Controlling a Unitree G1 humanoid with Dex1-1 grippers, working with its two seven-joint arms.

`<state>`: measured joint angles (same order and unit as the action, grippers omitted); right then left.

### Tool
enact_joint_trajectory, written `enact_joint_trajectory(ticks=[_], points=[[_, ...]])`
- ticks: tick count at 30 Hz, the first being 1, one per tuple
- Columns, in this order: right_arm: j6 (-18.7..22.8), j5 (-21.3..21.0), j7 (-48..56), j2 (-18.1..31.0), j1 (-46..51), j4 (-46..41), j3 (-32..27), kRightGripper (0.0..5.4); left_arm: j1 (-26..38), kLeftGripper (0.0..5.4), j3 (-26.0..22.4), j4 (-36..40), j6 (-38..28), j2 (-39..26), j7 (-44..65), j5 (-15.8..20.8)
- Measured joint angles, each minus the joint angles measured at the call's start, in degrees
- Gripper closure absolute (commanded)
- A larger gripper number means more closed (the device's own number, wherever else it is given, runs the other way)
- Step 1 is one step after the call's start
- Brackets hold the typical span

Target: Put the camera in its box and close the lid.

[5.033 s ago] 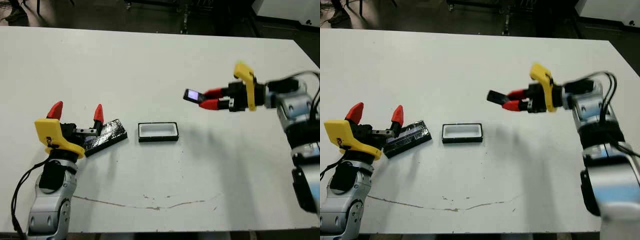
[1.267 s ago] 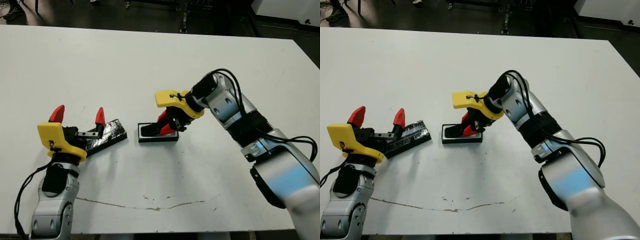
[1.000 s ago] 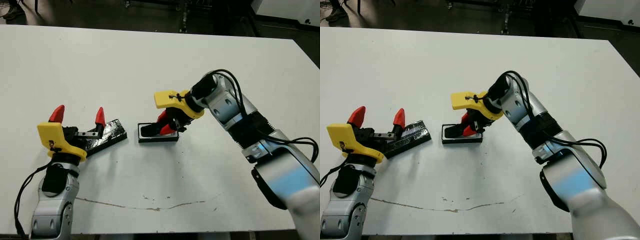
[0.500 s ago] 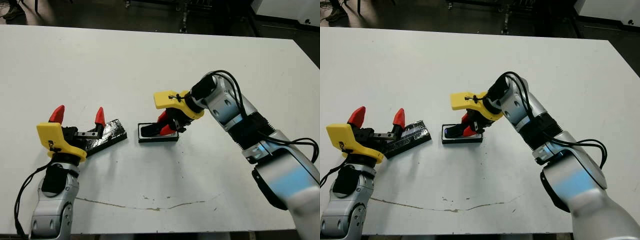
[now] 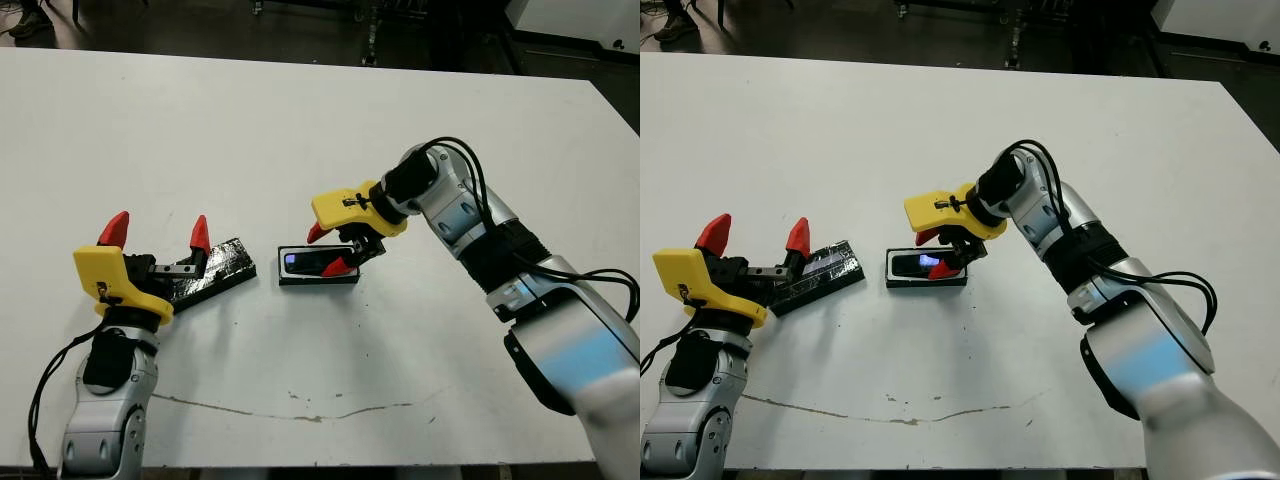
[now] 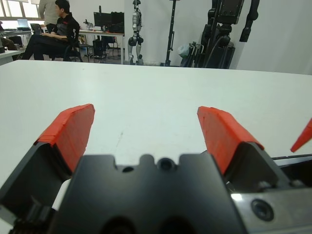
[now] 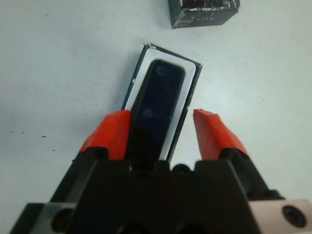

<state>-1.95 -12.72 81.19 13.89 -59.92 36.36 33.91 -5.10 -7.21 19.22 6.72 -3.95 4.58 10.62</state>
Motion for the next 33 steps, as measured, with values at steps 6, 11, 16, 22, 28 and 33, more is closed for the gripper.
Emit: enact_joint_trajectory(ticks=[6, 11, 16, 22, 28, 33], points=[[-0.64, 0.79, 3.97, -0.54, 0.75, 0.79, 0.88, 0.62, -0.12, 0.0, 0.01, 0.04, 0.03, -0.02, 0.05, -0.05], [-1.17, 0.95, 5.04, -0.52, 0.55, 1.37, 0.14, 0.02, -0.12, 0.0, 0.04, 0.02, 0.03, -0.02, 0.02, -0.63], [-0.4, 0.77, 4.65, -0.02, -1.84, 2.45, -1.72, 0.02, -0.13, 0.0, 0.03, -0.01, 0.03, -0.01, 0.01, -0.72], [-0.16, 0.92, 2.83, 1.19, -5.1, 4.4, -5.19, 0.02, -0.23, 0.0, 0.06, -0.01, 0.03, -0.01, -0.03, -0.76], [11.9, 7.23, -0.08, 3.39, -5.13, 1.39, -14.23, 0.02, -0.31, 0.0, -0.18, -0.13, -0.03, -0.01, 0.21, -0.04], [22.63, 13.84, -9.53, 5.72, -0.27, -10.33, -24.56, 0.22, -0.25, 0.0, -0.52, -0.15, -0.11, -0.42, 0.81, 0.05]])
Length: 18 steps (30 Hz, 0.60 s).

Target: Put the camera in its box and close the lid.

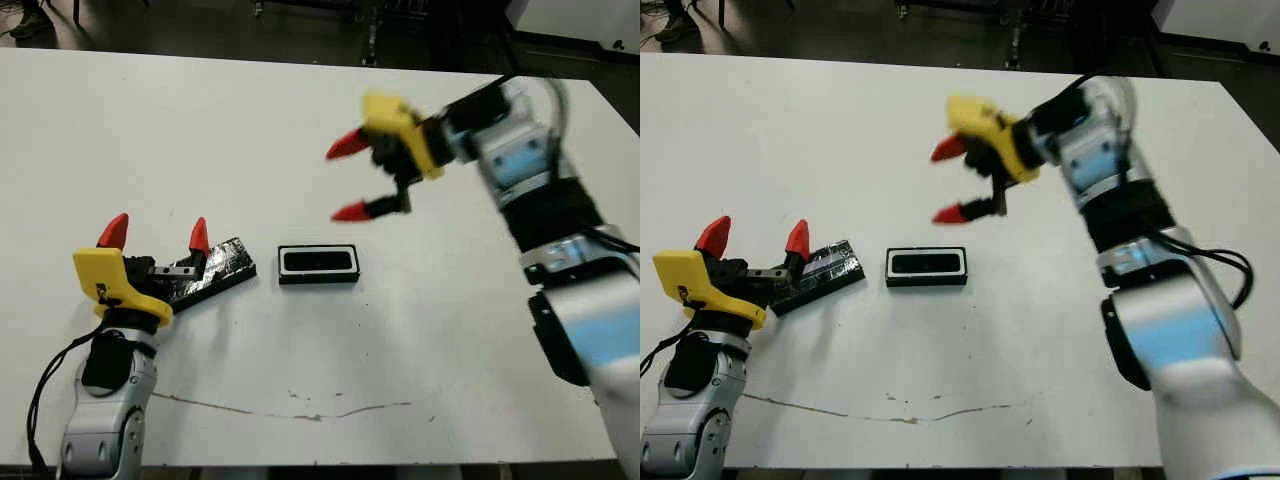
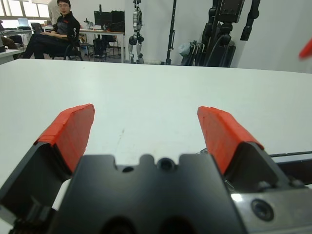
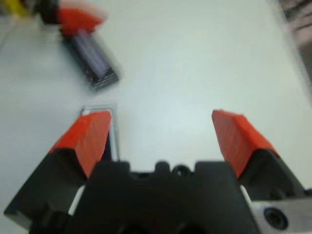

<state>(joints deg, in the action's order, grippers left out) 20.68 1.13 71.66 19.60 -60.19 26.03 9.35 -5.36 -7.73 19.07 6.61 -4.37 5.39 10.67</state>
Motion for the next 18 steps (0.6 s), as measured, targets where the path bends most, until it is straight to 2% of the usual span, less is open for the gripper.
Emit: enact_joint_trajectory(ticks=[4, 8, 13, 18], points=[[2.91, 4.23, -12.6, 0.21, 11.17, -14.22, -7.96, 0.81, 0.11, 0.0, -0.63, 0.1, -1.66, -2.35, 2.78, 0.08], [3.03, 7.78, -21.1, -0.24, 20.63, -21.66, -12.89, 1.45, 0.57, 0.0, -1.41, 1.73, -2.31, -5.34, 5.8, 0.53], [-0.97, 9.21, -27.41, -0.59, 28.68, -25.33, -15.07, 2.27, 1.64, 0.0, -2.9, 5.55, -0.99, -11.19, 9.92, 1.72], [-2.8, 10.79, -31.64, -0.59, 33.93, -27.82, -16.73, 3.12, 2.96, 0.0, -5.14, 9.47, 3.43, -18.63, 16.25, 6.0]])
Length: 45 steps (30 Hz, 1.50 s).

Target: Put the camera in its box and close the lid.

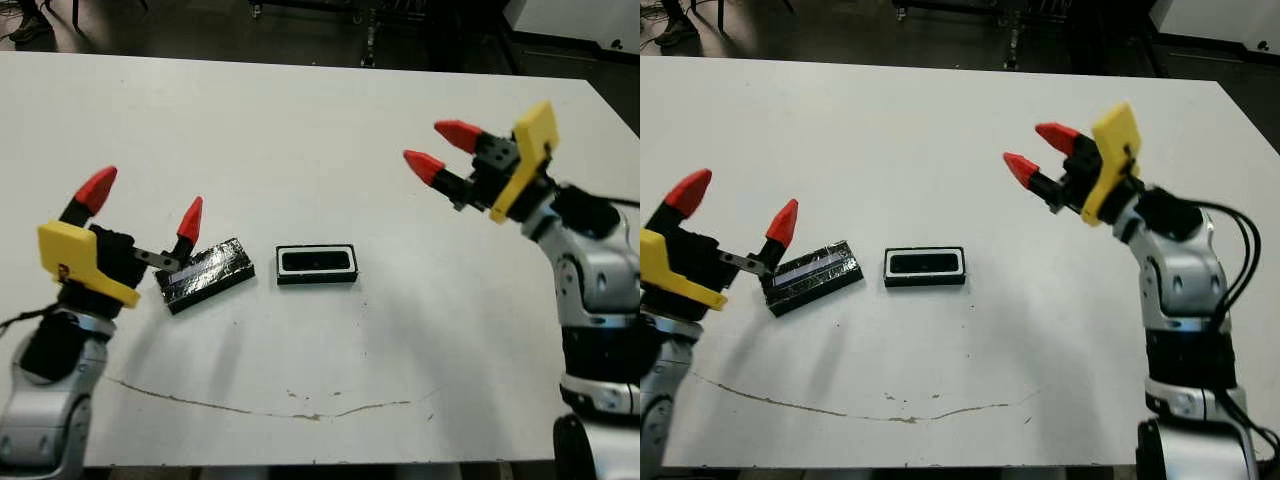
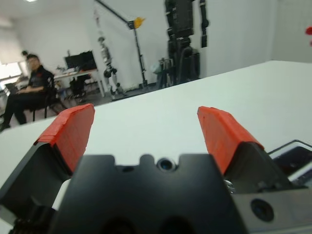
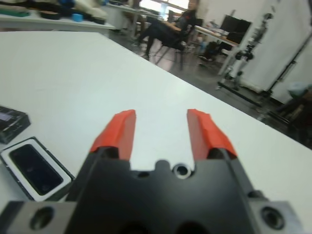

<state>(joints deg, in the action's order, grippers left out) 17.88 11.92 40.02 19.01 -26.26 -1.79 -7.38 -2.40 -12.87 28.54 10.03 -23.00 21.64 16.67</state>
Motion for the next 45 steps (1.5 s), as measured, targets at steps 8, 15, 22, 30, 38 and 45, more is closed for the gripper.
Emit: enact_joint_trajectory(ticks=[8, 15, 22, 30, 38, 45], points=[[2.16, 1.88, -7.6, -0.67, 7.04, -6.0, -0.41, 4.44, 3.4, 0.0, -4.03, 1.01, 11.15, -11.74, 11.12, 12.58], [3.44, 3.37, -10.67, -0.7, 7.95, -7.29, -0.43, 5.39, 9.67, 0.0, -2.86, -4.4, 14.36, -20.16, 22.0, 15.67], [4.39, 3.98, -12.02, -0.6, 8.55, -8.82, -0.19, 5.39, 16.13, 0.0, 3.02, -12.04, 13.93, -22.5, 28.45, 12.96], [6.39, 4.0, -13.86, -0.5, 8.95, -10.51, 0.46, 5.39, 24.54, 0.0, 11.0, -24.06, 16.42, -23.03, 41.45, 13.45], [7.31, 4.0, -14.49, -0.48, 9.08, -11.23, 0.75, 5.39, 27.15, 0.0, 14.09, -24.94, 24.5, -21.41, 40.93, 14.02], [7.32, 4.0, -14.64, -0.46, 9.3, -11.49, 0.9, 5.39, 26.27, 0.0, 15.94, -23.31, 23.45, -21.39, 40.7, 11.36]])
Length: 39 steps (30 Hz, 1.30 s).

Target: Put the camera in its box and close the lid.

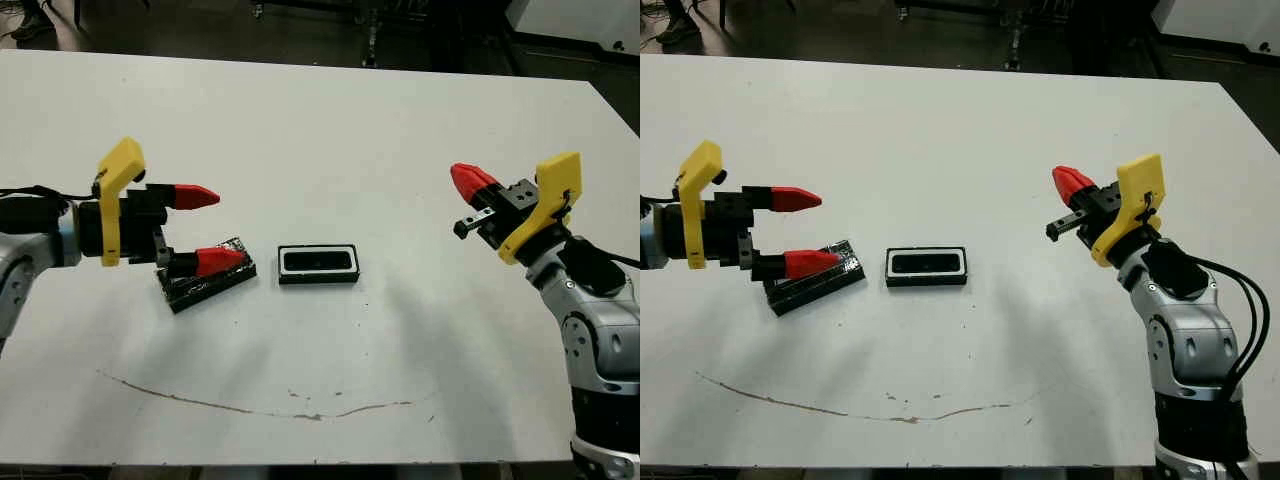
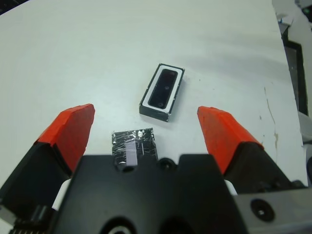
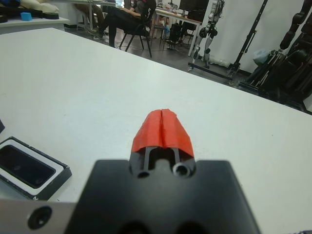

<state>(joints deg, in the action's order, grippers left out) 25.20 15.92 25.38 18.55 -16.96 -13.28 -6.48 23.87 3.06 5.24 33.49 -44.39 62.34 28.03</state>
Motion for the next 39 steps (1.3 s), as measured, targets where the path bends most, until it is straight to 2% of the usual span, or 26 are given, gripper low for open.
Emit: enact_joint_trajectory(ticks=[5, 8, 16, 25, 39], points=[[0.15, 0.03, -0.09, 0.0, 0.03, -0.55, 0.11, 5.39, -0.98, 0.0, 1.4, 0.64, -0.66, 0.03, -0.09, -1.92], [0.52, 0.05, -0.1, 0.0, 0.1, -0.59, 0.12, 5.39, -2.47, 0.0, 1.63, 2.04, -3.23, 0.14, -1.23, -4.11], [1.23, 0.06, -0.5, 0.0, 0.48, -0.92, 0.15, 5.39, -4.99, 0.0, 2.74, 4.57, -3.67, 0.16, -3.44, -7.3], [1.24, 0.32, -0.82, 0.0, 0.75, -1.14, 0.15, 5.39, -5.36, 0.0, 3.18, 5.33, 2.01, 0.41, -6.01, -7.52], [2.12, 1.69, -0.89, -0.03, 1.14, -1.45, 0.14, 5.39, -6.06, 0.0, 3.99, 4.84, 0.51, 0.67, -7.51, -9.65]])
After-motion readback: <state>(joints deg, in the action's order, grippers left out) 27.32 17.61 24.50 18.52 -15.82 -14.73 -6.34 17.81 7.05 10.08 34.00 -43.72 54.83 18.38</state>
